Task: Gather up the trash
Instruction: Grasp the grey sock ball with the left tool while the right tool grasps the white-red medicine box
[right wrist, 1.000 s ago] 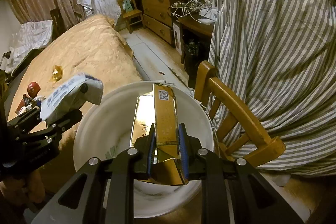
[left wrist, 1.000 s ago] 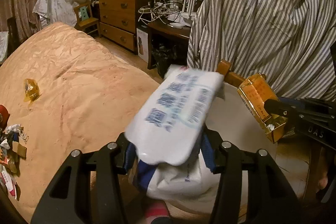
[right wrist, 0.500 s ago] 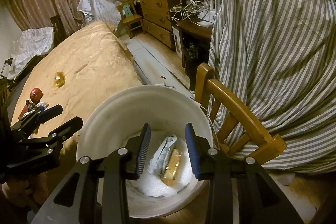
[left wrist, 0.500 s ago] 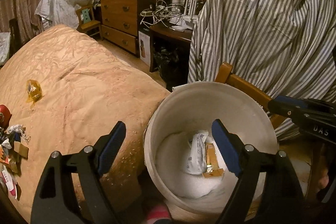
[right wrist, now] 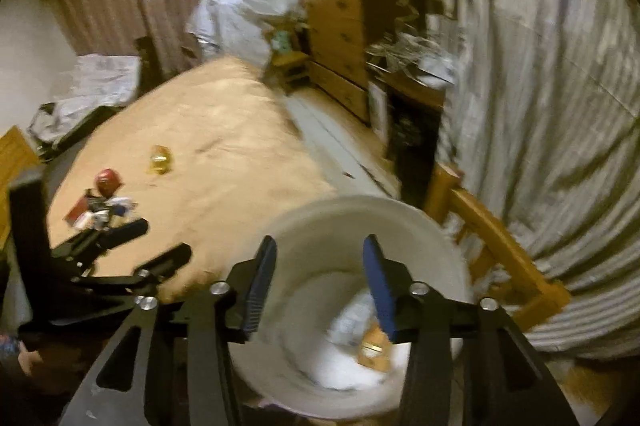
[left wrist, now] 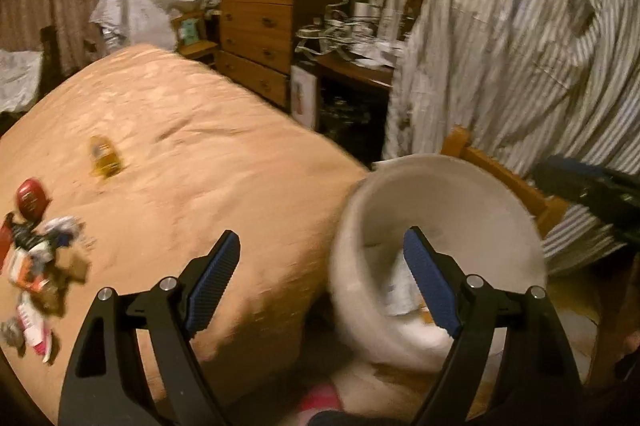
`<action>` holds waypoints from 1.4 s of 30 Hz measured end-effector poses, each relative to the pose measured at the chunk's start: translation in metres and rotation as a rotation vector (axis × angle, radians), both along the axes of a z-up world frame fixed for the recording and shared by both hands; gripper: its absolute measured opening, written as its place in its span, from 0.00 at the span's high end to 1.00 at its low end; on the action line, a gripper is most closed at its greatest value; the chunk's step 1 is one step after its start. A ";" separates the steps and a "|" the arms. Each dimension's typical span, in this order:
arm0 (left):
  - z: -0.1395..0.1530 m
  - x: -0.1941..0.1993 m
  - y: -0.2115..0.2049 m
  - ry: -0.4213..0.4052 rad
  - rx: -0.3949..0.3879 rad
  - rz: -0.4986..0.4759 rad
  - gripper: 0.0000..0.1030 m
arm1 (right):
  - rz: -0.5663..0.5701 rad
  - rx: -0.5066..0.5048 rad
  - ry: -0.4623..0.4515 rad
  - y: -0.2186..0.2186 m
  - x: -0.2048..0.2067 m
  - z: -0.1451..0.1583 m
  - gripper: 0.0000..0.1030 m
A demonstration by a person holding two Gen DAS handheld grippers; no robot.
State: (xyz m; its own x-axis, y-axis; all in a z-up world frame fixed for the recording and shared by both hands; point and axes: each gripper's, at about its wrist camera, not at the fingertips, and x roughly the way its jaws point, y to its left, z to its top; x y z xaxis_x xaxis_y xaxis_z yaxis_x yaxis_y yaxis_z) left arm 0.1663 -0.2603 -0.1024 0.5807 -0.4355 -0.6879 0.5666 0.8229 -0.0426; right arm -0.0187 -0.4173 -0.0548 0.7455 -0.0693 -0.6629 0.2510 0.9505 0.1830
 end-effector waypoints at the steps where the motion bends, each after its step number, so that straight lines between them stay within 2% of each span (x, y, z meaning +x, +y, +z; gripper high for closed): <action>1: -0.002 0.002 0.014 -0.003 0.004 0.024 0.22 | 0.025 0.001 -0.012 0.011 0.004 0.001 0.49; 6: -0.019 0.024 0.108 0.023 0.023 0.200 0.22 | 0.201 0.021 -0.033 0.089 0.043 -0.001 0.44; 17: -0.039 0.035 0.351 0.038 0.058 0.593 0.22 | 0.574 0.031 0.064 0.289 0.135 -0.049 0.44; 20: -0.044 0.030 0.397 0.052 0.066 0.637 0.22 | 0.671 0.024 0.094 0.341 0.154 -0.065 0.46; 22: -0.051 0.029 0.420 0.063 0.079 0.630 0.22 | 0.723 0.021 0.112 0.370 0.163 -0.075 0.47; 27: -0.069 0.042 0.444 0.075 0.129 0.550 0.22 | 0.835 0.007 0.159 0.442 0.196 -0.089 0.48; 30: -0.076 0.057 0.441 0.061 0.148 0.493 0.22 | 0.868 -0.003 0.197 0.468 0.216 -0.099 0.48; 33: -0.085 0.072 0.431 0.065 0.164 0.484 0.23 | 0.880 -0.028 0.229 0.490 0.235 -0.110 0.48; 35: -0.089 0.079 0.436 0.081 0.145 0.491 0.38 | 0.883 -0.059 0.237 0.502 0.243 -0.113 0.48; 36: -0.090 0.081 0.439 0.099 0.115 0.486 0.40 | 0.882 -0.070 0.239 0.504 0.248 -0.114 0.48; 38: -0.090 0.080 0.443 0.099 0.085 0.476 0.53 | 0.884 -0.085 0.240 0.505 0.250 -0.115 0.48; 40: -0.088 0.078 0.446 0.095 0.077 0.467 0.60 | 0.886 -0.100 0.242 0.510 0.253 -0.118 0.46; 42: -0.084 0.074 0.451 0.088 0.062 0.475 0.61 | 0.892 -0.113 0.246 0.518 0.258 -0.120 0.42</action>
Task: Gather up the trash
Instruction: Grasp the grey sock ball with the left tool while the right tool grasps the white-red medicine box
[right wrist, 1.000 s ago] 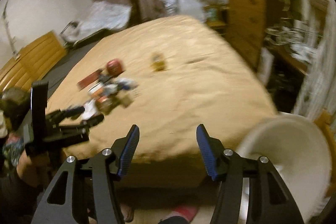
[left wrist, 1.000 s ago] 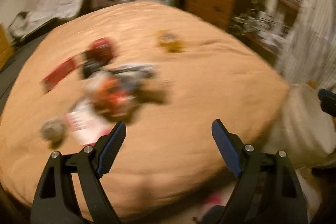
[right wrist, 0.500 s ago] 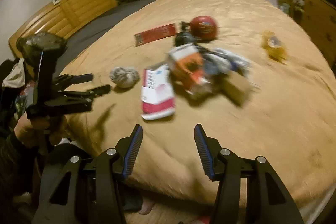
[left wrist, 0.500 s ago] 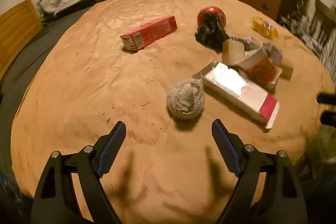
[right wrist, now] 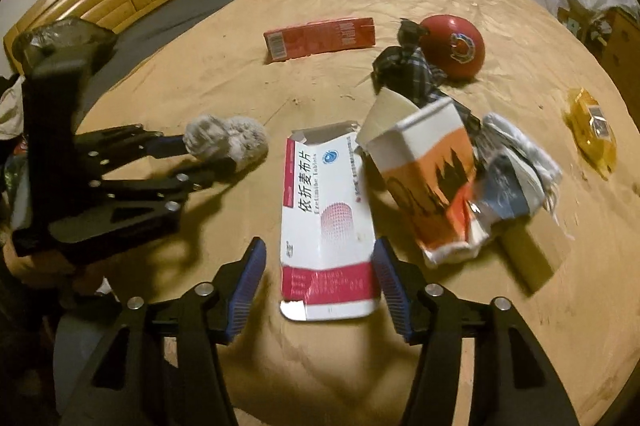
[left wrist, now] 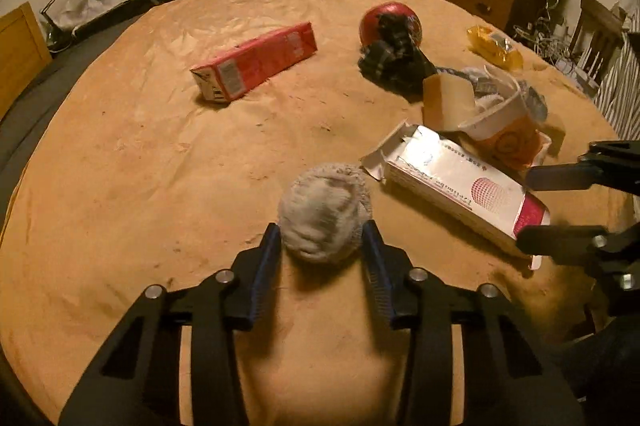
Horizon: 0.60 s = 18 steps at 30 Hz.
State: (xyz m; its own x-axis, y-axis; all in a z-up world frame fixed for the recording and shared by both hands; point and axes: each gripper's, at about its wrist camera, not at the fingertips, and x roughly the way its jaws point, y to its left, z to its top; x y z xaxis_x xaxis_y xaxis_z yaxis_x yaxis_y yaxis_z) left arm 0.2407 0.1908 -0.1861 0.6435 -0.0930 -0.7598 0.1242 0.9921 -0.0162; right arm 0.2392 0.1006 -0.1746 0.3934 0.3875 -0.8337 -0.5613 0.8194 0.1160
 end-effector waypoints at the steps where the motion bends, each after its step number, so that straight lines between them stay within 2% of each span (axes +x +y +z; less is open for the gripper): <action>1: 0.003 -0.001 0.003 -0.008 -0.009 0.007 0.61 | 0.004 -0.006 0.002 0.004 0.002 0.000 0.41; 3: 0.009 -0.005 0.012 -0.021 -0.024 0.014 0.61 | 0.013 -0.014 -0.007 0.011 0.005 0.000 0.33; 4: 0.010 -0.006 0.015 -0.027 -0.027 0.016 0.60 | 0.018 -0.017 -0.010 0.014 0.008 -0.001 0.33; 8: 0.006 0.000 0.014 -0.021 -0.015 -0.014 0.41 | 0.017 -0.069 -0.014 0.026 0.021 -0.004 0.33; 10: 0.002 0.004 0.012 -0.013 -0.018 -0.037 0.39 | 0.014 -0.085 -0.003 0.029 0.025 -0.009 0.33; 15: -0.006 0.017 0.005 -0.003 -0.038 -0.079 0.38 | 0.014 -0.141 0.012 0.035 0.037 -0.024 0.45; 18: -0.007 0.022 0.000 -0.004 -0.037 -0.100 0.38 | 0.010 -0.132 0.016 0.033 0.041 -0.029 0.45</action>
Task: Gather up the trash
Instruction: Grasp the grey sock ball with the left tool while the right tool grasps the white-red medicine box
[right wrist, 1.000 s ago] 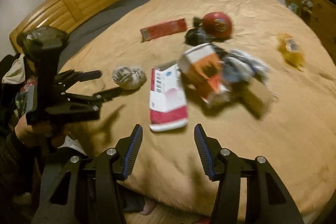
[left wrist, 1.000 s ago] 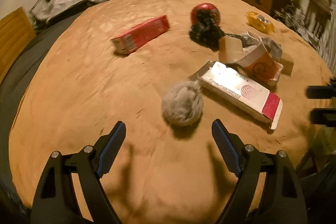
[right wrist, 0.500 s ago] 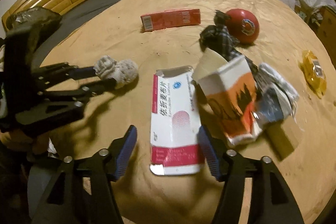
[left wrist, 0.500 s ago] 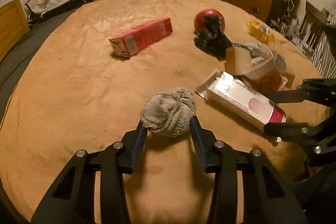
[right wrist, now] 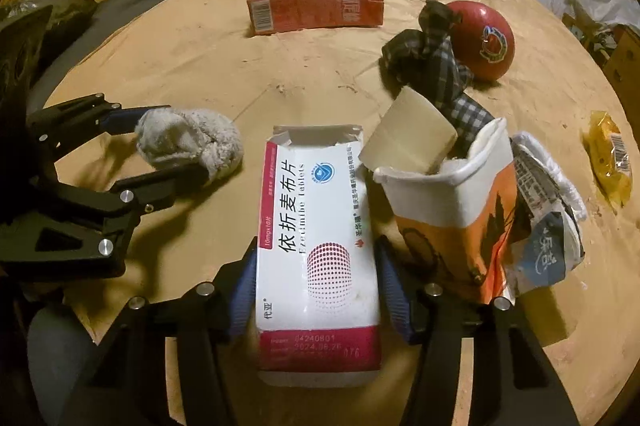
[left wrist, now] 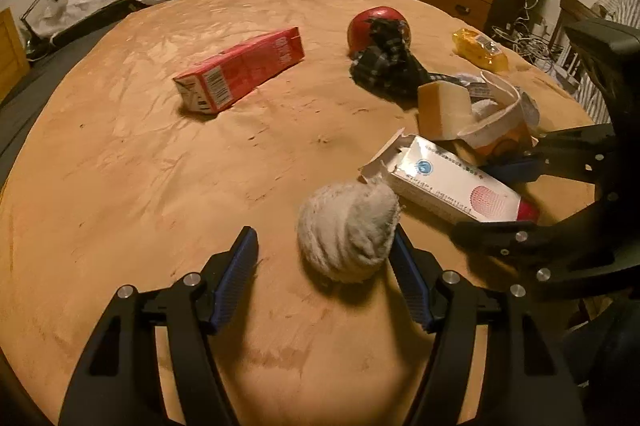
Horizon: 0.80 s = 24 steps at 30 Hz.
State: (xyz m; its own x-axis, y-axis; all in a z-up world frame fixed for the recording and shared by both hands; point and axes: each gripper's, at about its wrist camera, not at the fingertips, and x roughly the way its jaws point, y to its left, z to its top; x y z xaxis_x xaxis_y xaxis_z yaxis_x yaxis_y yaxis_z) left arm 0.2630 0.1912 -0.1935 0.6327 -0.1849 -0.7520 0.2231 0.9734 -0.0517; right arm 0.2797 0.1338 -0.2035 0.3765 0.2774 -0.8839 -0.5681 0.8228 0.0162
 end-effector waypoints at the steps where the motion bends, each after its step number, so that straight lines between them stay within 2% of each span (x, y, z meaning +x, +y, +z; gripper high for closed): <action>1: -0.001 0.001 -0.002 -0.001 0.005 -0.008 0.38 | 0.001 -0.001 -0.002 0.001 0.000 -0.001 0.45; 4: -0.004 0.005 -0.008 0.009 0.009 -0.044 0.47 | 0.006 -0.007 -0.008 0.003 0.001 -0.005 0.46; 8: -0.006 0.006 -0.012 0.020 -0.014 -0.070 0.62 | -0.013 0.026 -0.009 -0.006 -0.001 -0.003 0.52; 12: -0.006 0.001 -0.010 0.005 -0.052 -0.045 0.65 | -0.026 0.053 -0.021 -0.015 -0.011 0.001 0.53; 16: 0.001 -0.011 -0.010 -0.036 -0.052 0.003 0.65 | -0.045 0.100 -0.042 -0.026 -0.027 0.011 0.53; 24: 0.045 -0.054 -0.019 -0.159 -0.039 0.132 0.65 | -0.068 0.277 -0.111 -0.054 -0.079 0.063 0.53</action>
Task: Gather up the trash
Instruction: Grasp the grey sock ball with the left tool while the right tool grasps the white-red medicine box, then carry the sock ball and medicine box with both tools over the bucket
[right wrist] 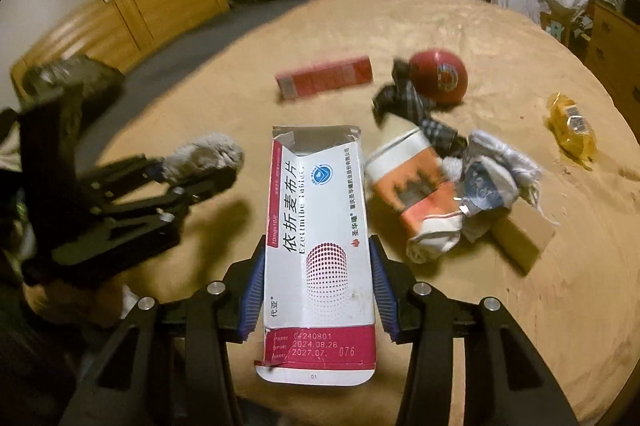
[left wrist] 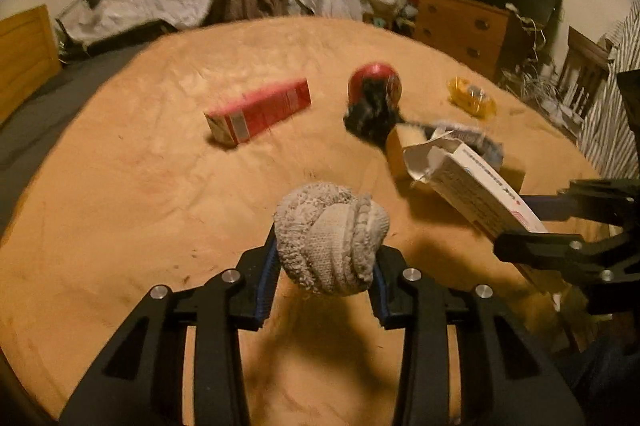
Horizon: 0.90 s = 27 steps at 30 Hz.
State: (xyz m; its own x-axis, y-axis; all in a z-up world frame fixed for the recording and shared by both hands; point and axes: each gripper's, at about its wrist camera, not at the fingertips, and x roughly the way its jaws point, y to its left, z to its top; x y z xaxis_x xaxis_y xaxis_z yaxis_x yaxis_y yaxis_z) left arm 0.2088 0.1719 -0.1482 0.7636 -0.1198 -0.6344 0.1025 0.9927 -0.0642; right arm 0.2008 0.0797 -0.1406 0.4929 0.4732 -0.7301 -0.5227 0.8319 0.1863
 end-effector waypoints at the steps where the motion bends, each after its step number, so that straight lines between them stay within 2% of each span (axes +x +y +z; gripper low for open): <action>1: 0.005 -0.004 0.000 -0.009 -0.003 0.009 0.65 | -0.001 0.015 -0.015 -0.002 -0.006 0.008 0.53; 6: 0.041 -0.028 -0.023 -0.088 0.002 0.064 0.65 | -0.070 0.062 -0.144 -0.029 -0.044 0.051 0.52; 11: 0.074 -0.050 -0.051 -0.170 0.009 0.112 0.64 | -0.198 0.034 -0.279 -0.066 -0.079 0.078 0.52; 16: 0.091 -0.071 -0.077 -0.237 0.029 0.154 0.64 | -0.293 0.007 -0.385 -0.093 -0.108 0.093 0.51; 27: 0.109 -0.106 -0.116 -0.389 0.077 0.237 0.64 | -0.410 0.033 -0.509 -0.123 -0.149 0.103 0.50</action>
